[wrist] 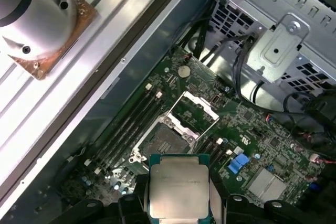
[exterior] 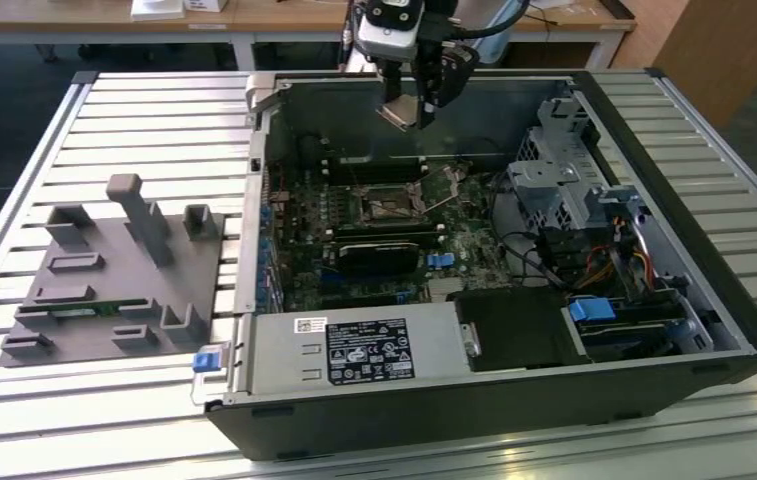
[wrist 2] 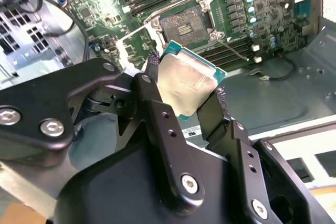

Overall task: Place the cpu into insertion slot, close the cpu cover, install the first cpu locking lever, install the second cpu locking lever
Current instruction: 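Place the cpu into insertion slot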

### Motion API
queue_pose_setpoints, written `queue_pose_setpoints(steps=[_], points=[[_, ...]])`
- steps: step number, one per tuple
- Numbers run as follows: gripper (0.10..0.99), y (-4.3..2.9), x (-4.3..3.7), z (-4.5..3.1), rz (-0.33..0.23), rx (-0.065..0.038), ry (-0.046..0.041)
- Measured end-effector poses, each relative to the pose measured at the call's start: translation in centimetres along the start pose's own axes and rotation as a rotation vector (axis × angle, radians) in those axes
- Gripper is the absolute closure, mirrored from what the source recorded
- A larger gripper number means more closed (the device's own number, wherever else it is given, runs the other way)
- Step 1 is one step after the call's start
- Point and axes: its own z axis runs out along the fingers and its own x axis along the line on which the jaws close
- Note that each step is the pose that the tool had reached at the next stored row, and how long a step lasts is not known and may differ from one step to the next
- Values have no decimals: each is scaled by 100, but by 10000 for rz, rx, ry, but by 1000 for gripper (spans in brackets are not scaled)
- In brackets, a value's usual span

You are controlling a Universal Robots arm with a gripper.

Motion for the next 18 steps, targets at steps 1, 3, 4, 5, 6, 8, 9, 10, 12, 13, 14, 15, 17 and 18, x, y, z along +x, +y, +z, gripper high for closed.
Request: queue_pose_setpoints(steps=[1, 3, 4, 5, 6, 8, 9, 10, 12, 13, 14, 15, 17, 18], points=[[545, 0, 0, 1, 167, -3, -15], [545, 0, 0, 4, 448, -8, -41], [545, 0, 1, 5, 580, -10, -52], [545, 0, 1, 6, 709, -13, -64], [545, 0, 1, 9, 851, -17, -76], [545, 0, 1, 13, 1162, -22, -104], [545, -1, 1, 16, 1316, -25, -118], [545, -1, 1, 18, 1457, -28, -130], [545, -1, 2, 23, 1728, -33, -155], [545, -2, 2, 25, 1875, -36, -168], [545, -2, 2, 26, 2016, -39, -181], [545, -2, 2, 28, 2158, -42, -193], [545, -3, 2, 35, 2473, -49, -221], [545, -3, 2, 38, 2641, -51, -237]])
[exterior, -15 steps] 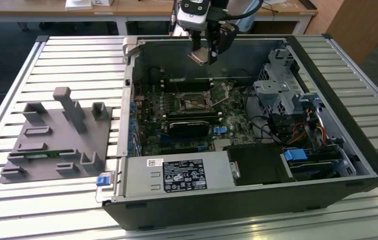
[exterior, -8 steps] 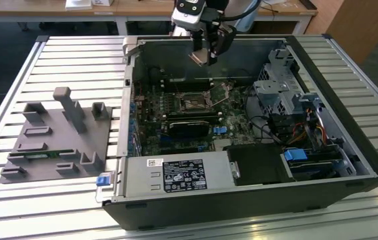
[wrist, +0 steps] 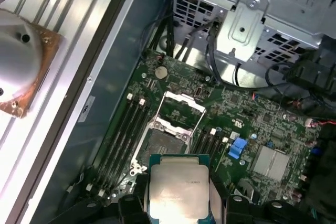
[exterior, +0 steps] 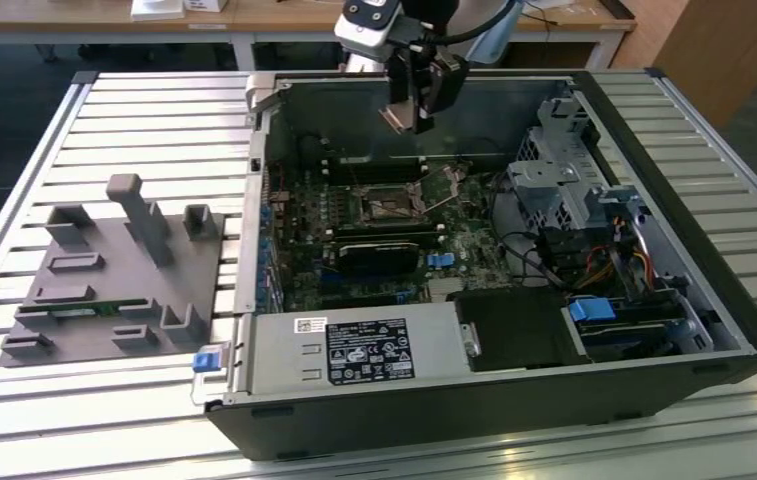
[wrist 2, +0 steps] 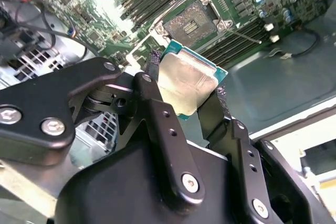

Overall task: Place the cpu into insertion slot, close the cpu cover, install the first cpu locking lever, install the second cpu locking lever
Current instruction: 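Place the cpu into insertion slot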

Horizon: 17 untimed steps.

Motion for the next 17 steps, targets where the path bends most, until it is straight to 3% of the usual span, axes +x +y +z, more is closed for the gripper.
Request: queue_pose_setpoints(steps=[9, 17], points=[[545, -4, 0, 46, 1065, -18, -100], [545, -10, 0, 123, 2395, -44, -219]])
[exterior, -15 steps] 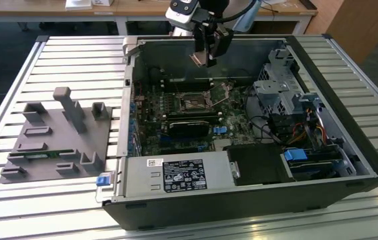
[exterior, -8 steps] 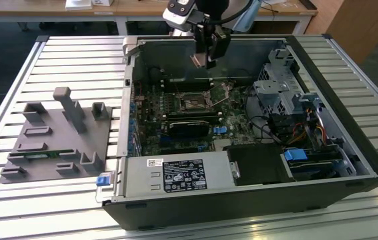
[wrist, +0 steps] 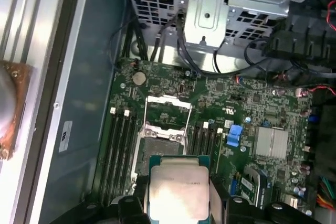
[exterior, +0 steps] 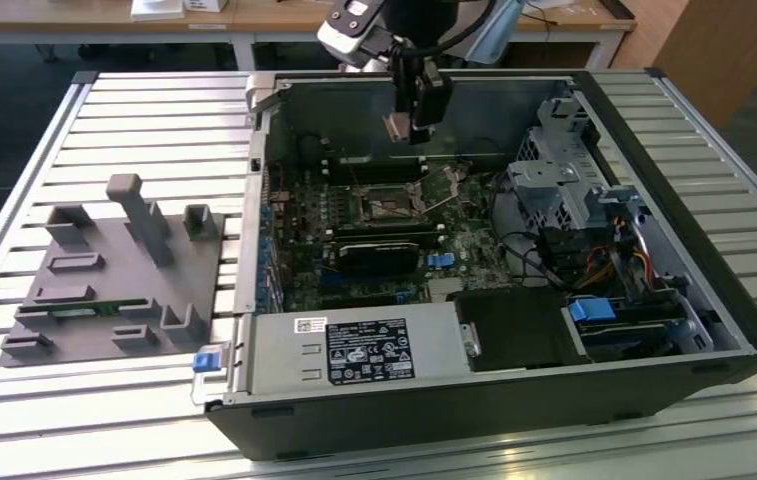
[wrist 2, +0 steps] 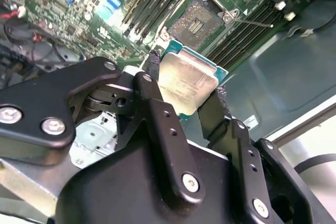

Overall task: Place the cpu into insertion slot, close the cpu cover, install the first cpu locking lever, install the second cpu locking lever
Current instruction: 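Place the cpu into insertion slot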

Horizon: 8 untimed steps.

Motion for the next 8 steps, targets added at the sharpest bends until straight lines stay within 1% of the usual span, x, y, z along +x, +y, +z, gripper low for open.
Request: queue_pose_setpoints(steps=[5, 8], points=[[545, -4, 1, 47, 610, -9, -69], [545, -7, 0, 79, 740, -10, -105]])
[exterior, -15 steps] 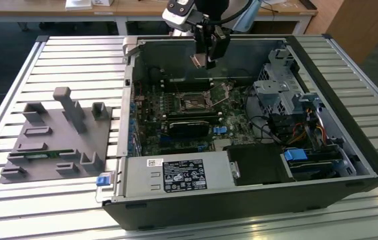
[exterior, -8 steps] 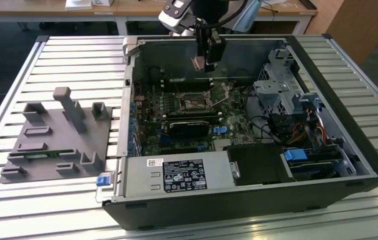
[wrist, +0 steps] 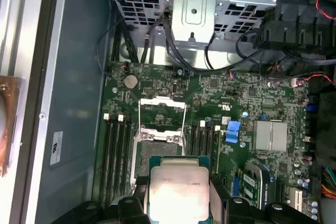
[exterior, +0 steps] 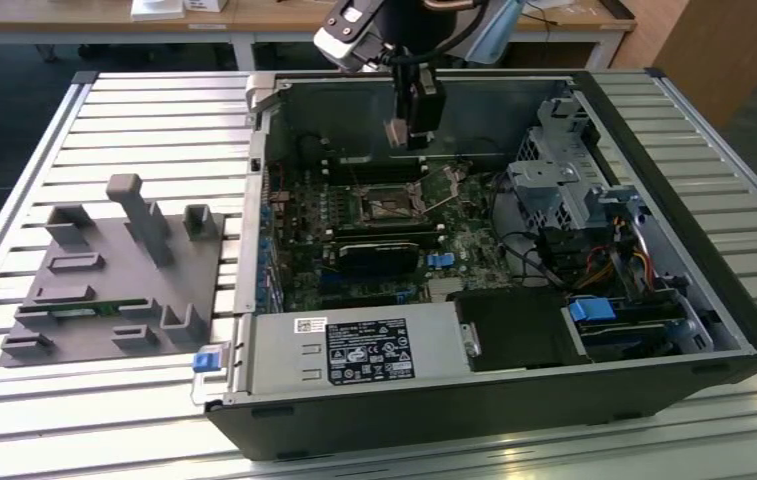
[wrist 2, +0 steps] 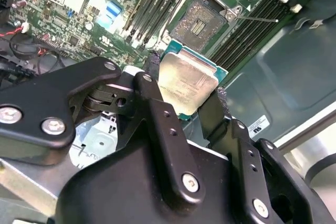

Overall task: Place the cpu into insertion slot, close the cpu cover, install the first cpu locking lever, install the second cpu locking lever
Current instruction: 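Place the cpu into insertion slot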

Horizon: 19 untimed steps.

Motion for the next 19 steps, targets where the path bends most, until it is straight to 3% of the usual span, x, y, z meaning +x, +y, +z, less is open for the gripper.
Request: queue_pose_setpoints(steps=[6, 19], points=[[545, -5, 1, 53, 5, 6, -80], [545, -14, 2, 156, 4, 6, -85]])
